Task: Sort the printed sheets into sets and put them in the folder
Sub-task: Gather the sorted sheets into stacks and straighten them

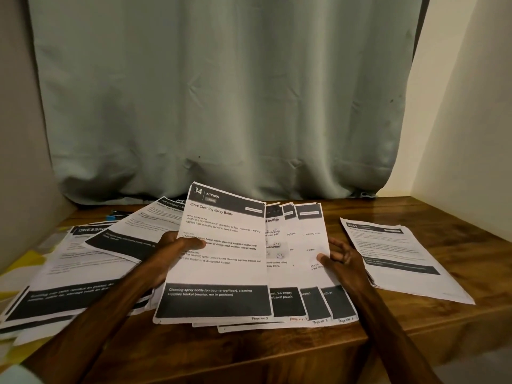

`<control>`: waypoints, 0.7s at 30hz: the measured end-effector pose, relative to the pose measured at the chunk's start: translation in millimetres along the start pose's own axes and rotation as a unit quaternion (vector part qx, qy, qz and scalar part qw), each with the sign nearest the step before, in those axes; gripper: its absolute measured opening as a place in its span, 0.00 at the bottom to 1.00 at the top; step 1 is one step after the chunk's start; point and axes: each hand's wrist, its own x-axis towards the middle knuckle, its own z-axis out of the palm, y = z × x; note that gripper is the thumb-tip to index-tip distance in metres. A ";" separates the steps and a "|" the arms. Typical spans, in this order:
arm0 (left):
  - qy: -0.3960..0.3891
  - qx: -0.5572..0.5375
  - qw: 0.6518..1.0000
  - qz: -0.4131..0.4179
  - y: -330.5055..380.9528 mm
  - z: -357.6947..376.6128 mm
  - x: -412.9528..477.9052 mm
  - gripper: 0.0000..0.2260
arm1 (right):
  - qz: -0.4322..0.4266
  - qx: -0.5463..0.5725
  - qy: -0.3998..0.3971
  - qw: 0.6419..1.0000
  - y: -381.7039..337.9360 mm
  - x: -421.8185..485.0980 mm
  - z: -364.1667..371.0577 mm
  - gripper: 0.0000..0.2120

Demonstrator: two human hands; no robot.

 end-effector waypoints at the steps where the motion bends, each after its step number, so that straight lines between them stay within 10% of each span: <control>1: -0.001 -0.001 1.000 -0.001 -0.2 0.0 0.0 0.18 | -0.002 -0.003 -0.001 1.000 -0.4 -0.3 0.1 0.26; 21: -0.009 -0.007 1.000 0.007 -1.8 3.9 -3.3 0.17 | 0.011 0.015 -0.002 1.000 2.2 0.1 1.8 0.24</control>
